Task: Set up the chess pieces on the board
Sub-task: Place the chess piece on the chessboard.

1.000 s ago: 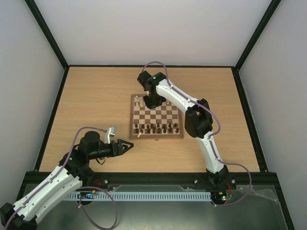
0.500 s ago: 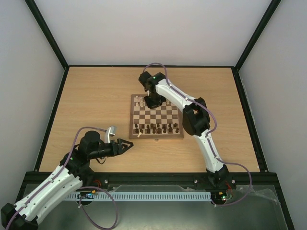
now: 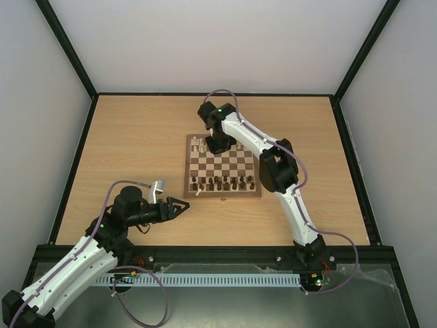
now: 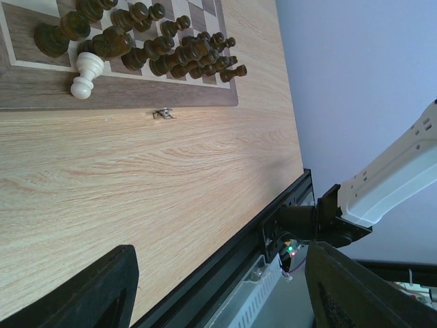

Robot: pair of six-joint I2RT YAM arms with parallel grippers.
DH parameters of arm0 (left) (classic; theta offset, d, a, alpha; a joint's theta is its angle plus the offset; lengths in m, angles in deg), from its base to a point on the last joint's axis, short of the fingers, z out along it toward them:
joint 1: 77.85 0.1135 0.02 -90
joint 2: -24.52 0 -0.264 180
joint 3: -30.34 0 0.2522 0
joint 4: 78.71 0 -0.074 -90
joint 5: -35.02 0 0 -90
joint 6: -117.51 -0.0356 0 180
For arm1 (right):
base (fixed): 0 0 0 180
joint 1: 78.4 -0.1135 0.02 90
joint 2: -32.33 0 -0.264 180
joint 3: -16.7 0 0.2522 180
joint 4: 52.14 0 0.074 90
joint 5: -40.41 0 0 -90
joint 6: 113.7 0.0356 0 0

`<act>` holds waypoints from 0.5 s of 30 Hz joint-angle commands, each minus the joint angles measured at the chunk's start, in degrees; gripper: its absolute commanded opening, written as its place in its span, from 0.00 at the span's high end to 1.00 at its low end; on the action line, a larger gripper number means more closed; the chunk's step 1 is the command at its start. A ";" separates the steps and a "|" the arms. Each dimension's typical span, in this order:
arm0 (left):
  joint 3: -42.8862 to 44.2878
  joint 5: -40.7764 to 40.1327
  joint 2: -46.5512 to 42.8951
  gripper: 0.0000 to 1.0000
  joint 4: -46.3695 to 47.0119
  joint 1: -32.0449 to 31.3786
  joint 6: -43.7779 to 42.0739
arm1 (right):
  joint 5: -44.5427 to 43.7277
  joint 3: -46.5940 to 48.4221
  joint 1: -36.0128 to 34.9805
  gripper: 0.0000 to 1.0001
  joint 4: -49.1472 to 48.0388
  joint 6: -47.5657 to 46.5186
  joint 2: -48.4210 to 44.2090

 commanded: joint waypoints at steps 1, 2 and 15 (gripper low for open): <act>-0.85 1.12 0.03 0.30 0.61 0.50 -0.71 | 0.64 2.00 0.10 0.93 1.79 -0.88 1.12; -0.92 1.12 0.05 0.30 0.67 0.51 -0.71 | 0.70 2.12 0.10 0.93 1.87 -0.99 1.21; -1.04 1.38 0.39 0.30 1.12 0.91 -0.88 | 0.26 3.35 0.14 0.90 1.75 -1.08 2.18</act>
